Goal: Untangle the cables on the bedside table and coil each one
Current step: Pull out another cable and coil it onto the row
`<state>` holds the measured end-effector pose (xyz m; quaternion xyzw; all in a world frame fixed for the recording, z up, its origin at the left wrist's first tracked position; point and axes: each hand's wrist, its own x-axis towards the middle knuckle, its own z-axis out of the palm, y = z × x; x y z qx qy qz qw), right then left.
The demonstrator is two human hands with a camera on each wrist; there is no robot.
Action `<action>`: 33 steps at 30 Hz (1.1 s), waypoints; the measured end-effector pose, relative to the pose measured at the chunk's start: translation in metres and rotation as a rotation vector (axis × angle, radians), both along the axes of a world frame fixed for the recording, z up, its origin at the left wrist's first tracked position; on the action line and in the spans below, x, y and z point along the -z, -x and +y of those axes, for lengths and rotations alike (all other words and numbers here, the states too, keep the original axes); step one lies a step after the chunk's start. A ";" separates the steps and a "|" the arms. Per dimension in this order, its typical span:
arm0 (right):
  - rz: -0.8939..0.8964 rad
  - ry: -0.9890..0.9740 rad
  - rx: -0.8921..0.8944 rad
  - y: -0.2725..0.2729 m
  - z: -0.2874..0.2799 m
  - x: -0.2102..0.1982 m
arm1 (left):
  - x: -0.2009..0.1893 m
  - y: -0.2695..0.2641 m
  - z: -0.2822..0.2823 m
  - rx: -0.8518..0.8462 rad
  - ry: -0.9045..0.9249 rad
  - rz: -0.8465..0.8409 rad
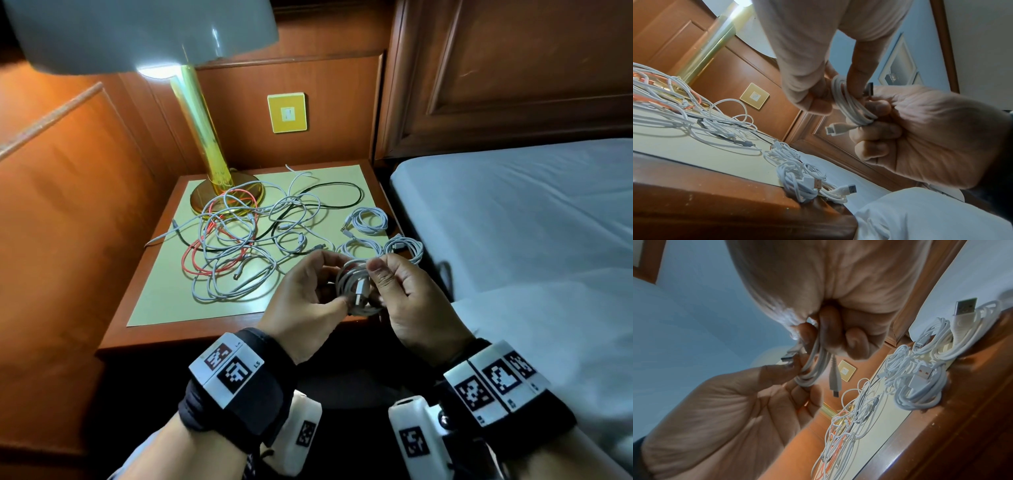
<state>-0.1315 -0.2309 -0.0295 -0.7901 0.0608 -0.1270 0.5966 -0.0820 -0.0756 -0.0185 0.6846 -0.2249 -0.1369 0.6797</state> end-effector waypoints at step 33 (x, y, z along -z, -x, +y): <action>0.024 0.219 0.035 0.000 -0.015 0.000 | 0.002 -0.012 0.001 -0.172 -0.331 -0.741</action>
